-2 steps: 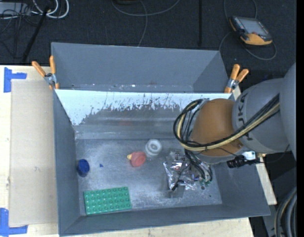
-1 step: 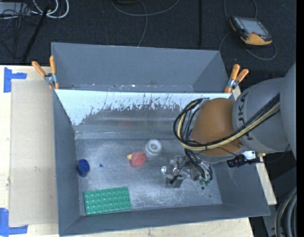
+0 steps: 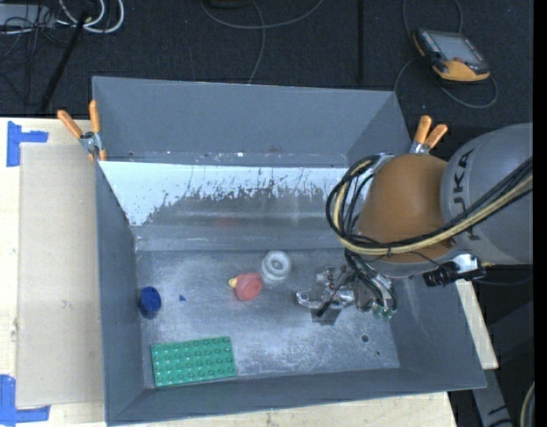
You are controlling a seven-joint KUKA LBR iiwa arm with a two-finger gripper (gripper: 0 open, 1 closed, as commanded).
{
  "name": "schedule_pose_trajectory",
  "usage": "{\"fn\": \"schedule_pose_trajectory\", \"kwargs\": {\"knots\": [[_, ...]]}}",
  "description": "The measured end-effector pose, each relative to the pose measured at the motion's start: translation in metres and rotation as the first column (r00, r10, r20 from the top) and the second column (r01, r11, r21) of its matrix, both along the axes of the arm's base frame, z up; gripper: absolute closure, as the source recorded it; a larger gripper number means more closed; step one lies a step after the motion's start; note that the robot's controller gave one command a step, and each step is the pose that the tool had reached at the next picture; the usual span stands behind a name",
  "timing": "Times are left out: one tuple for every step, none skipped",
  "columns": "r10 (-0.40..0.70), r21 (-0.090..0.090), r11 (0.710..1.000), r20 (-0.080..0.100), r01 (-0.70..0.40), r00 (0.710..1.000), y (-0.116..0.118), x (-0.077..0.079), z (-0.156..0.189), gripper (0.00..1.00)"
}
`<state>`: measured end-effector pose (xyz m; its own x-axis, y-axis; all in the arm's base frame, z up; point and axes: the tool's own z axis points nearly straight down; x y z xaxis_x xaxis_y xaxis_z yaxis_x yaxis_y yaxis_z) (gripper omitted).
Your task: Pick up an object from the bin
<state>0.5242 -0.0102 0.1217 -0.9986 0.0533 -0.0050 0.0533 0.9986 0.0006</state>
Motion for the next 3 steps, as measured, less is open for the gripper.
{"fn": "schedule_pose_trajectory", "kwargs": {"knots": [[0.001,0.000,1.000,-0.003,-0.001,1.000,0.000,0.001,0.011,1.00],[0.002,0.000,1.000,-0.005,-0.002,1.000,0.000,0.001,0.012,1.00],[0.003,0.000,1.000,-0.004,-0.003,1.000,0.000,0.001,0.022,1.00]]}}
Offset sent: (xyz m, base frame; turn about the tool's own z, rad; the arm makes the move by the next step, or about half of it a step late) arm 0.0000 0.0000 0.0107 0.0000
